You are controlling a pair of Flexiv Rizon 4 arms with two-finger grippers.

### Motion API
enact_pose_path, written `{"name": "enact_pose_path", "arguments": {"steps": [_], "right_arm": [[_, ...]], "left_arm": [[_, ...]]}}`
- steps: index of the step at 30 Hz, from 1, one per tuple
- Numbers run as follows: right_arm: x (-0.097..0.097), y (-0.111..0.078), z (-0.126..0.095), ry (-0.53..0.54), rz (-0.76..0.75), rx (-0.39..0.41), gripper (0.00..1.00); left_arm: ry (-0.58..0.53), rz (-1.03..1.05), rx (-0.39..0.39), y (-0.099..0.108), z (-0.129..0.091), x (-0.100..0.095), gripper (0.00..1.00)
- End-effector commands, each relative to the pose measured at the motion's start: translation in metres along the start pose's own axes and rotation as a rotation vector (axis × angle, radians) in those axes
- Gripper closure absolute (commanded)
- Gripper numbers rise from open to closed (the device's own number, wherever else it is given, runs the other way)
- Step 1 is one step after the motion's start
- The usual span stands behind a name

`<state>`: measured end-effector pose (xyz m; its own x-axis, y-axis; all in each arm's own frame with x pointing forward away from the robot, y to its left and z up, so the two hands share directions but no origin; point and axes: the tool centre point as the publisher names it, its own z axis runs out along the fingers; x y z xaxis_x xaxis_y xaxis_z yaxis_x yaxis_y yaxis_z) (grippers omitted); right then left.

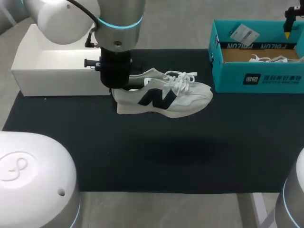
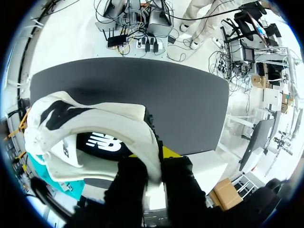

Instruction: Take the shoe out of the shoebox, open the shoe tongue, remove and reinsert the insole, then place the shoe into the shoebox

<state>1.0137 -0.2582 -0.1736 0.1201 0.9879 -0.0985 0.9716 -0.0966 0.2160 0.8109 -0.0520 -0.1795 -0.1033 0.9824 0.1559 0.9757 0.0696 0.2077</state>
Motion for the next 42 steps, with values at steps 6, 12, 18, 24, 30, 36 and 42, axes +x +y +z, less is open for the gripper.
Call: {"name": "enact_pose_path", "arguments": {"steps": [6,12,18,24,30,36,42], "right_arm": [[0.000,-0.001,0.000,0.000,0.001,-0.002,0.00],[0.000,-0.001,0.000,0.000,0.001,-0.002,0.00],[0.000,-0.001,0.000,0.000,0.001,-0.002,0.00],[0.000,-0.001,0.000,0.000,0.001,-0.002,0.00],[0.000,-0.001,0.000,0.000,0.001,-0.002,0.00],[0.000,-0.001,0.000,0.000,0.001,-0.002,0.00],[0.000,-0.001,0.000,0.000,0.001,-0.002,0.00]], "left_arm": [[0.055,-0.018,-0.009,-0.016,0.003,-0.052,1.00],[0.062,-0.025,-0.001,-0.019,0.007,-0.066,1.00],[0.048,-0.039,0.018,-0.017,0.008,-0.064,1.00],[0.047,-0.028,0.021,-0.017,0.008,-0.061,1.00],[0.047,-0.028,0.021,-0.017,0.008,-0.061,1.00],[0.047,-0.028,0.021,-0.017,0.008,-0.061,1.00],[0.079,-0.020,0.002,-0.020,0.030,-0.072,1.00]]}}
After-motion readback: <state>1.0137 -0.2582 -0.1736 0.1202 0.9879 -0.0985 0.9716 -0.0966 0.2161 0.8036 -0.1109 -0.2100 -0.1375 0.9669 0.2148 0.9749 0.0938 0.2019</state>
